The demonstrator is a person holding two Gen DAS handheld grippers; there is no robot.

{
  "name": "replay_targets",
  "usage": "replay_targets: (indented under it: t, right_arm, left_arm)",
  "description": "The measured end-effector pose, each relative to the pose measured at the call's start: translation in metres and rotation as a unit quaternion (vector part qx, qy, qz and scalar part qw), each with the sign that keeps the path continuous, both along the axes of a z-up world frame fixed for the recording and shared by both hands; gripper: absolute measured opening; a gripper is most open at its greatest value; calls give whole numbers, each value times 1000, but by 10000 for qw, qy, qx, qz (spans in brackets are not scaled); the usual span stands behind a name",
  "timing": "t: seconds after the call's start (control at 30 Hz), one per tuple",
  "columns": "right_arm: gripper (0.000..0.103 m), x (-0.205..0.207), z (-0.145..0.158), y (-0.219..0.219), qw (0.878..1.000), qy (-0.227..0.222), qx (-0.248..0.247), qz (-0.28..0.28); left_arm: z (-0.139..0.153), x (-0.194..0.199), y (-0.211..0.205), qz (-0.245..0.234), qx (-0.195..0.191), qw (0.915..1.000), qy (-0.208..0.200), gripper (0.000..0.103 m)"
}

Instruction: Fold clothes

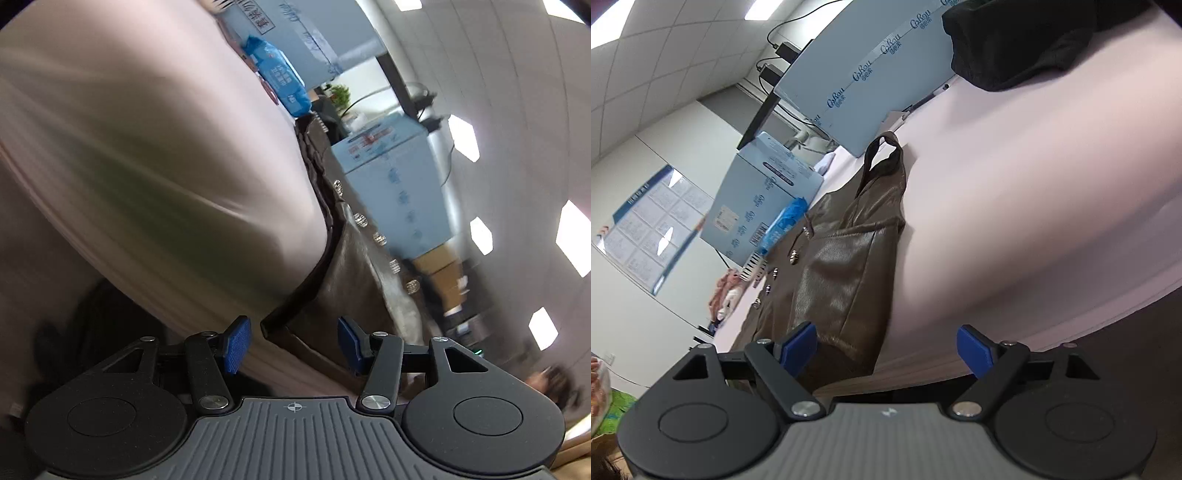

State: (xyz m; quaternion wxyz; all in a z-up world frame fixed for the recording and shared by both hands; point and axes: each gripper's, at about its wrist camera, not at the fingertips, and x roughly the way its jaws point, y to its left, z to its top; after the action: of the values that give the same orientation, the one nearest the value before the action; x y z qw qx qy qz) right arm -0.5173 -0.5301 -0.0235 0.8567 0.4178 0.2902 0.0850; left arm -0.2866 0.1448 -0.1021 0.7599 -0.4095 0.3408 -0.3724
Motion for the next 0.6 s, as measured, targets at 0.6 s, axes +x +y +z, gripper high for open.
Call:
replay_targets:
  t: [0.6]
  right_arm:
    - [96, 15, -40, 5, 9939, -573, 938, 52]
  left_arm:
    - [-9, 17, -14, -448, -558, 9969, -333, 68]
